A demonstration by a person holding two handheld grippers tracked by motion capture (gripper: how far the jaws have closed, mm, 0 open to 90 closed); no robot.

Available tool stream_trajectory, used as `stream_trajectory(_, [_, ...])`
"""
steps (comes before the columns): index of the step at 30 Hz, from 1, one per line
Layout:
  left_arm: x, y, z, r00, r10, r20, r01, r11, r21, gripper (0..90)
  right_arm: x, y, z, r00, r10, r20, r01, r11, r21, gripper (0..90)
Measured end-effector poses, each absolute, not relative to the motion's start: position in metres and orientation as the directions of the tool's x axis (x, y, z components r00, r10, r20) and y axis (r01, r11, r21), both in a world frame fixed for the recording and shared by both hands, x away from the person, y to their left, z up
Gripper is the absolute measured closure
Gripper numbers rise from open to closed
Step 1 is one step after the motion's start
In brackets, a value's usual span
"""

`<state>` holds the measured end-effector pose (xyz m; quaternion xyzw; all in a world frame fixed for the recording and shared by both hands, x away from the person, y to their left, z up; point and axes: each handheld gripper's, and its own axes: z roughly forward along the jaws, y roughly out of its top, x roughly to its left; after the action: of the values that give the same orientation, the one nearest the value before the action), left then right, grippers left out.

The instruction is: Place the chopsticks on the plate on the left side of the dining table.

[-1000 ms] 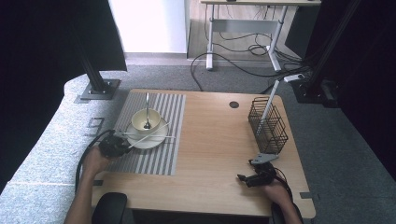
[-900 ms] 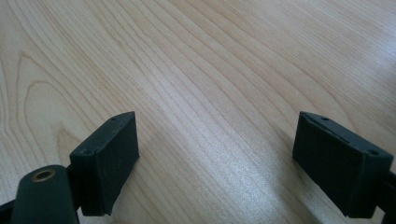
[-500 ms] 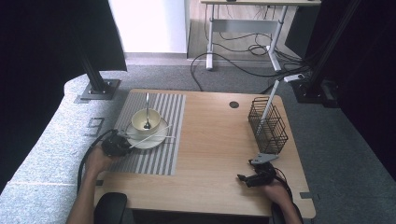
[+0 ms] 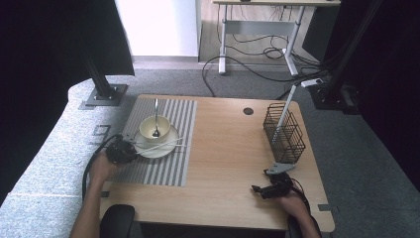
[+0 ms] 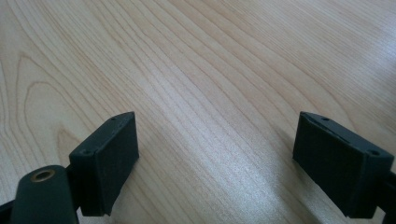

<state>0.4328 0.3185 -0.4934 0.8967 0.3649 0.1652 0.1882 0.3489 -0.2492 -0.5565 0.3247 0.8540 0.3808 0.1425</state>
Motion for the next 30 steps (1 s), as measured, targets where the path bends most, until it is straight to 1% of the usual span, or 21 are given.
stream_trajectory(9, [0.439, 0.321, -0.492, 0.639, 0.748, 0.179, 0.616, -0.637, 0.464, 69.9, 0.349, -0.249, -0.557, -0.749, 0.663, 0.004, 0.446, 0.499, 0.743, 13.6])
stream_trajectory(18, [0.443, 0.320, -0.490, 0.625, 0.751, 0.213, 0.613, -0.641, 0.461, 64.8, 0.349, -0.249, -0.556, -0.749, 0.663, 0.003, 0.446, 0.500, 0.742, 13.6])
stream_trajectory(25, [0.447, 0.318, -0.489, 0.601, 0.764, 0.233, 0.617, -0.629, 0.473, 62.9, 0.349, -0.249, -0.556, -0.749, 0.663, 0.003, 0.446, 0.500, 0.742, 13.6])
stream_trajectory(30, [0.450, 0.317, -0.488, 0.583, 0.768, 0.264, 0.618, -0.630, 0.470, 60.1, 0.349, -0.249, -0.556, -0.749, 0.663, 0.003, 0.446, 0.501, 0.742, 13.6])
